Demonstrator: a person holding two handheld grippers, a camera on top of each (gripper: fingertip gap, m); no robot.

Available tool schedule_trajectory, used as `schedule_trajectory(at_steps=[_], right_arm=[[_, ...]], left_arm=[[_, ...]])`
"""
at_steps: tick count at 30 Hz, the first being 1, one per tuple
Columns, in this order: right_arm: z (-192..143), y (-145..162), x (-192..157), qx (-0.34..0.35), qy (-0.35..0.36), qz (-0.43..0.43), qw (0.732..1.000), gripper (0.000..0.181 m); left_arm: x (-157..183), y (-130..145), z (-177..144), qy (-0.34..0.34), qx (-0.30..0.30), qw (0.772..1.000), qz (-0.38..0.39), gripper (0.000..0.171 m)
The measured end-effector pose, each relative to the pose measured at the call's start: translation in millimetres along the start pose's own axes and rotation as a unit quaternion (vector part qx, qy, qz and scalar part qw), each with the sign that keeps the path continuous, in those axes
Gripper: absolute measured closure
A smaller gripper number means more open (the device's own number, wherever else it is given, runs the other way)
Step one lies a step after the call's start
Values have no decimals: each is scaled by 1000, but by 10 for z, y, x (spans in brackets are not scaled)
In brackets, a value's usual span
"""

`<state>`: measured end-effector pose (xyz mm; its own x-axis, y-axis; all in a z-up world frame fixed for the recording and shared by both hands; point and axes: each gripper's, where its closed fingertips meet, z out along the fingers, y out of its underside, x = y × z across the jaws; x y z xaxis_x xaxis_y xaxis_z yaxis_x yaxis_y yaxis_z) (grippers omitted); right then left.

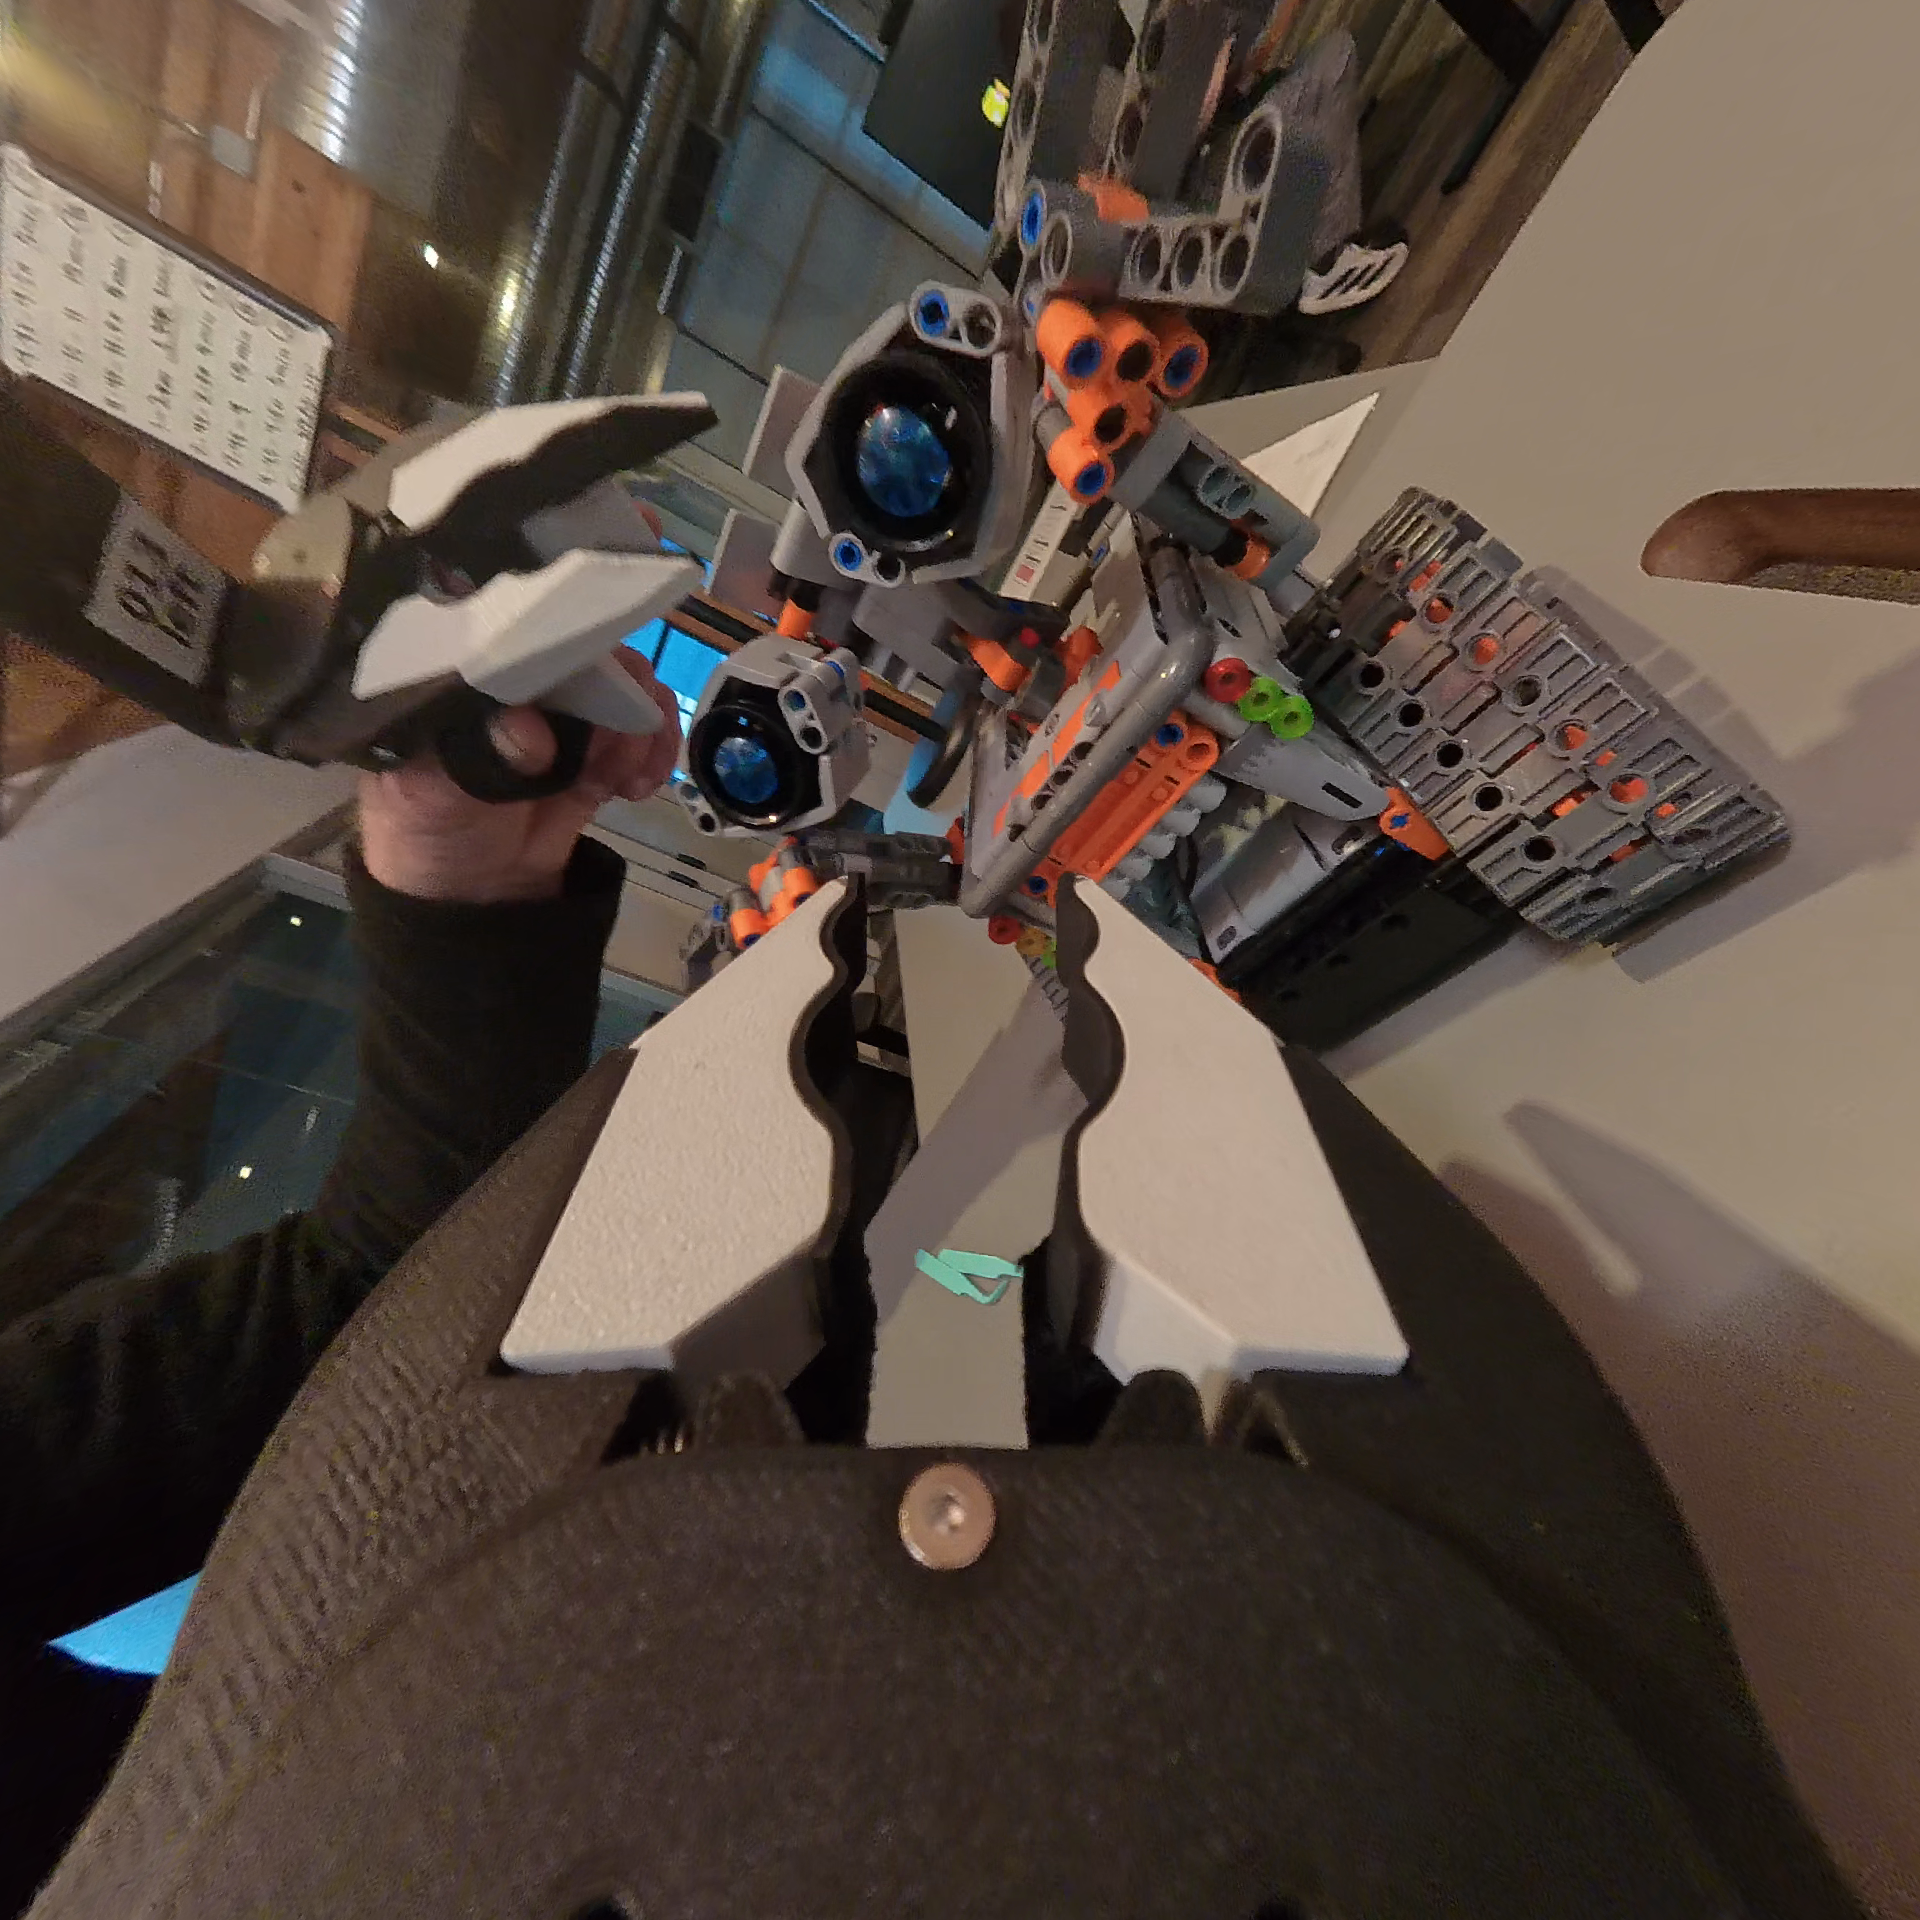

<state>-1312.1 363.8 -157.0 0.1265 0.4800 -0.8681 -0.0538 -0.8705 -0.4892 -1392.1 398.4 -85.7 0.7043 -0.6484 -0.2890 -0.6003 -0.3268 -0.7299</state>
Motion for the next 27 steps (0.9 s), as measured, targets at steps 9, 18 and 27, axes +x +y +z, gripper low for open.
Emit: schedule_trajectory(at_steps=[9, 18, 27], right_arm=[[270, -47, 153, 1, 43, -32, 999, 164], [307, -65, 251, 7, 53, -36, 998, 174], [329, -80, 290, 6, 68, -29, 997, 167]], left_arm=[[22, 74, 171, 42, -21, 998, -29, 163], [-33, 95, 201, 42, -17, 998, -36, 171], [-89, 108, 208, 8, -13, 998, -56, 171]])
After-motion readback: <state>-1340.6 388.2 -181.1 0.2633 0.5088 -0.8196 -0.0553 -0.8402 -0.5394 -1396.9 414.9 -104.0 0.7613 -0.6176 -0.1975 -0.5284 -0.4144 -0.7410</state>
